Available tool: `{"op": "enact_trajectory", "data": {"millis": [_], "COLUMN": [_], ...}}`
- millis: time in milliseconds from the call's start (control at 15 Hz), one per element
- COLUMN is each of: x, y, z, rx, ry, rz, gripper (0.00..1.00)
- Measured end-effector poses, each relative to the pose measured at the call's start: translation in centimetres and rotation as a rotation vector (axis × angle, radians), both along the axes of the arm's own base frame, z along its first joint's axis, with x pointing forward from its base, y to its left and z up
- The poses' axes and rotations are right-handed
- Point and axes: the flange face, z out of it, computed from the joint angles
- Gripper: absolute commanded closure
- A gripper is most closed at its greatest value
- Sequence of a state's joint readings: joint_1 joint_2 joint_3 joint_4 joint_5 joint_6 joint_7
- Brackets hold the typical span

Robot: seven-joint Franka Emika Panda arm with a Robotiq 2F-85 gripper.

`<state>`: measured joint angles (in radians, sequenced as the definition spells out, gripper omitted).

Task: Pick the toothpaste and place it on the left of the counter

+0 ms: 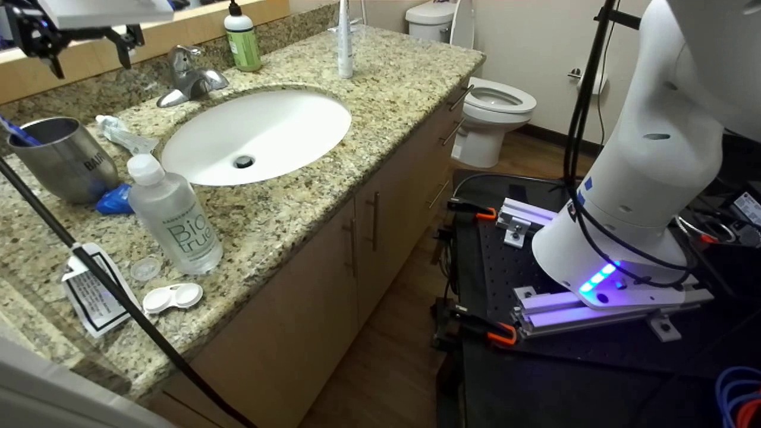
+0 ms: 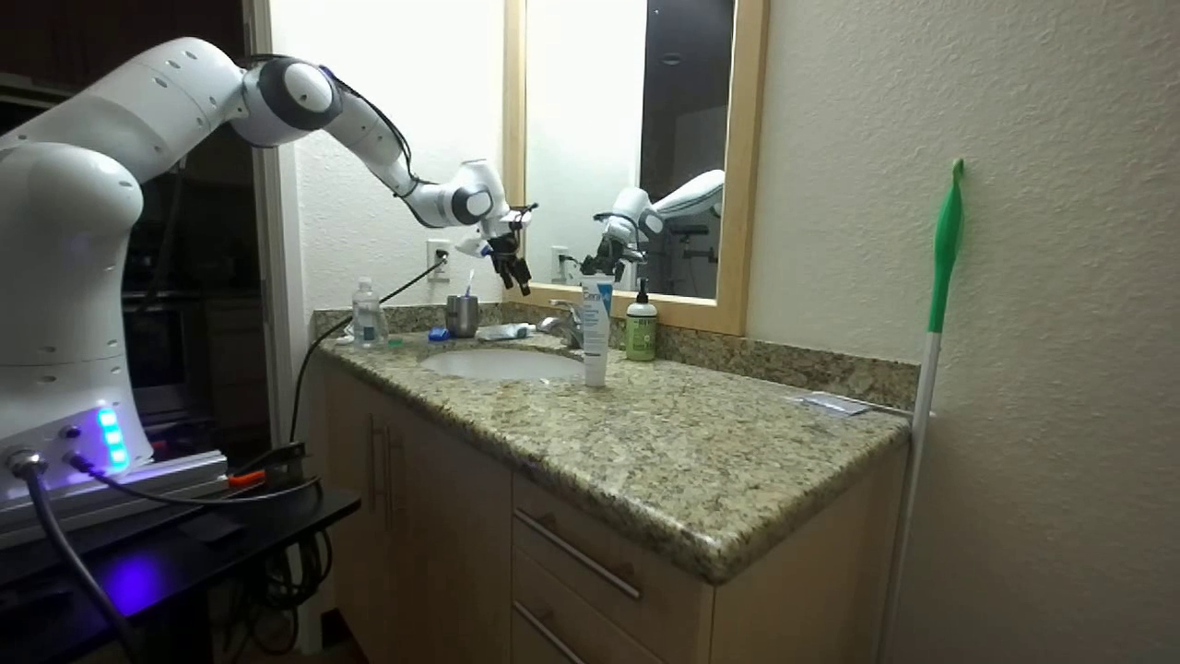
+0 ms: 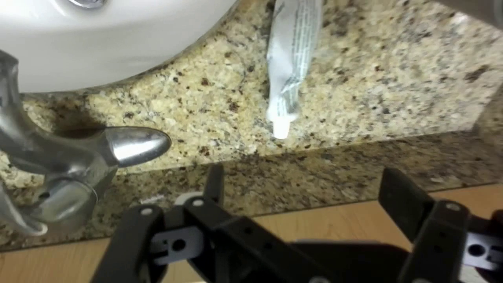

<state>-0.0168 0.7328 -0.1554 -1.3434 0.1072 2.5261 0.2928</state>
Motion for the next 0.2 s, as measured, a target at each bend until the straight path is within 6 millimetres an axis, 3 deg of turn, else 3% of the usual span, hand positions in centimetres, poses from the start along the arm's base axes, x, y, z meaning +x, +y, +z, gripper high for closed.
{"op": "enact_trajectory", "data": {"millis": [200], "x": [-2.0], "y": [0.1], "z": [8.5], "rx": [0.096], "ry": [0.017], "rz": [0.126], "gripper": [0.0]}}
